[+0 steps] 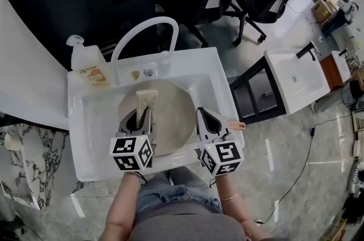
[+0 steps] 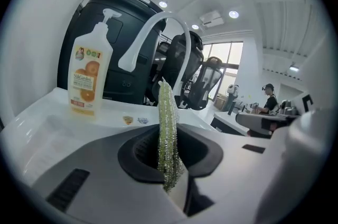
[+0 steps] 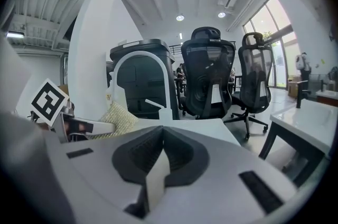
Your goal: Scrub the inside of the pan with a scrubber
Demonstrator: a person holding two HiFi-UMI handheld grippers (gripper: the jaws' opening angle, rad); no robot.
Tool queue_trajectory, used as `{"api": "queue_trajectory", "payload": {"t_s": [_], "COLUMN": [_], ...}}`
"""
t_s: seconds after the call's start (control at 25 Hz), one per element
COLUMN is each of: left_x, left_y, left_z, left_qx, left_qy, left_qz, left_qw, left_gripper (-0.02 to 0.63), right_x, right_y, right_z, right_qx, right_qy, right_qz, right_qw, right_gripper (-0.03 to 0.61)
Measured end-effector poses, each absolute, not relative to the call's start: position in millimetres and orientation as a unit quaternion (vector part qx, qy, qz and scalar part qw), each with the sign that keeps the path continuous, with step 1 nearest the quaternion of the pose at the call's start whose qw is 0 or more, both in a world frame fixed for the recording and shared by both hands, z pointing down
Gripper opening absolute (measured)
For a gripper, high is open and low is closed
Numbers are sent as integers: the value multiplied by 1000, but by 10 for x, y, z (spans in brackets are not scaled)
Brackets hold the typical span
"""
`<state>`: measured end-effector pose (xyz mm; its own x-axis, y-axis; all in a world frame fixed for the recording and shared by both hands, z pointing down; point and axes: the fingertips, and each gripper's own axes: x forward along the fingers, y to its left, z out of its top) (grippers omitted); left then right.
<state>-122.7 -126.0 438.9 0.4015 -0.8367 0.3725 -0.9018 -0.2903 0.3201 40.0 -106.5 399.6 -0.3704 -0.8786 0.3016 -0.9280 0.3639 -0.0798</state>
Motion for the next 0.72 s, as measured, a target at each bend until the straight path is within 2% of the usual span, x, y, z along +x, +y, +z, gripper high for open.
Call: {"api": "queue_trajectory", "payload": {"t_s": [0.52, 0.72], "left_x": [-663, -375], "left_y": [-1408, -1384], "left_z": [4739, 4925], "left_qx": [824, 845], "left_qy": [-485, -423], "left_qz": [111, 125], "left_qw": [271, 302], "left_gripper": [67, 67], "right_x": [816, 947], "right_y": [-1257, -1267], "right_z": [4224, 4367], "right_qx": [577, 588], "right_qy": [-796, -783], "right_qz": [147, 164], "right_qw": [108, 120], "right_gripper": [11, 11]}}
